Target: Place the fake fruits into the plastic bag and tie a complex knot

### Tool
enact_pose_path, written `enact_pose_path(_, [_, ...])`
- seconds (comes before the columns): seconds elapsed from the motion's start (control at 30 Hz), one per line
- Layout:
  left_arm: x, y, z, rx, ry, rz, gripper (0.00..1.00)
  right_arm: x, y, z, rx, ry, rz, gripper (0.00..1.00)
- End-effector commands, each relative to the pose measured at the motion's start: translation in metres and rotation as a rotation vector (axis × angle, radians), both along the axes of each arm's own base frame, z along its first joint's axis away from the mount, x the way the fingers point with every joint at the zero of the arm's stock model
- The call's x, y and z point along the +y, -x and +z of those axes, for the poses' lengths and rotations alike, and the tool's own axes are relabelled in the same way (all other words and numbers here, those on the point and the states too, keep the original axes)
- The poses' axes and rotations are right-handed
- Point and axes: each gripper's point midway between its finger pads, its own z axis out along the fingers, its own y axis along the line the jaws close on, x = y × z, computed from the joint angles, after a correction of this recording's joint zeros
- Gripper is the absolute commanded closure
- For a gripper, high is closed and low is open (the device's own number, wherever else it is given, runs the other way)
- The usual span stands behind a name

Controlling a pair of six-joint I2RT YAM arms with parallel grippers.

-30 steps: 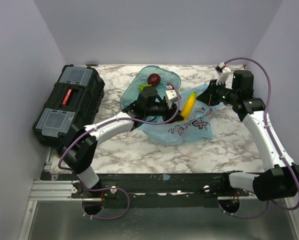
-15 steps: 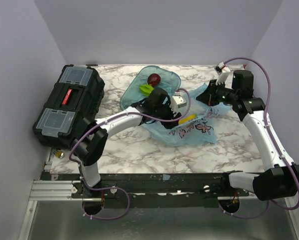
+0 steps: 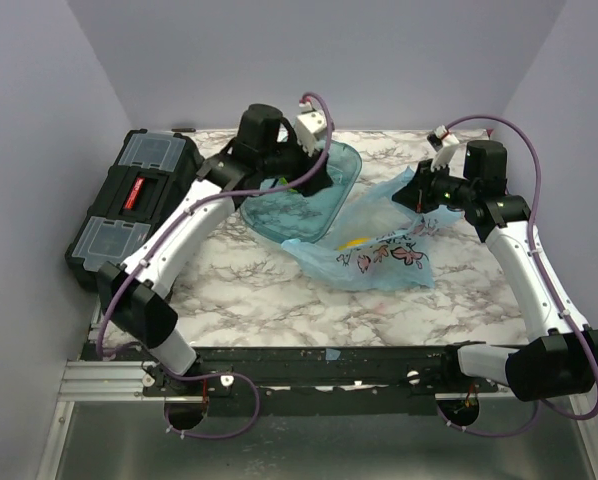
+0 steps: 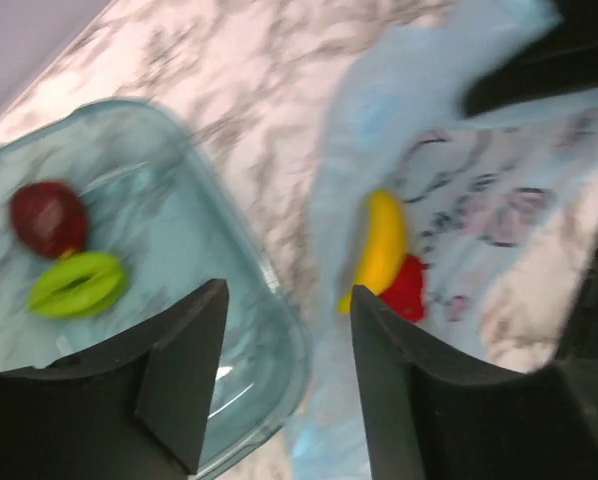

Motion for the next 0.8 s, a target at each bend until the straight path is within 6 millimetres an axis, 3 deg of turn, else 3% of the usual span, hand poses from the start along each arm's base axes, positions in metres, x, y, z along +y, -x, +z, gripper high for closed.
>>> enact_pose_path(0.0, [0.064, -0.044, -0.092, 0.226, -0.293, 0.227, 0.52, 0.002, 0.007, 0.002, -0.011, 0.001, 0.042, 0.99])
enact_pose_path(0.17, [0.106, -0.060, -0.161, 0.263, -0.552, 0.300, 0.67, 0.002, 0.007, 0.002, -0.010, 0.001, 0.048, 0.99])
enact_pose_path(0.37, [0.135, -0.044, -0.215, 0.334, -0.707, 0.317, 0.74, 0.002, 0.006, 0.003, -0.013, 0.004, 0.048, 0.99])
enact_pose_path(0.53, [0.152, -0.008, -0.238, 0.400, -0.750, 0.295, 0.78, 0.002, 0.005, 0.002, -0.009, 0.007, 0.051, 0.99])
enact_pose_path(0.77, [0.170, 0.051, -0.250, 0.494, -0.759, 0.230, 0.77, 0.006, 0.004, -0.003, 0.007, -0.001, 0.077, 0.99])
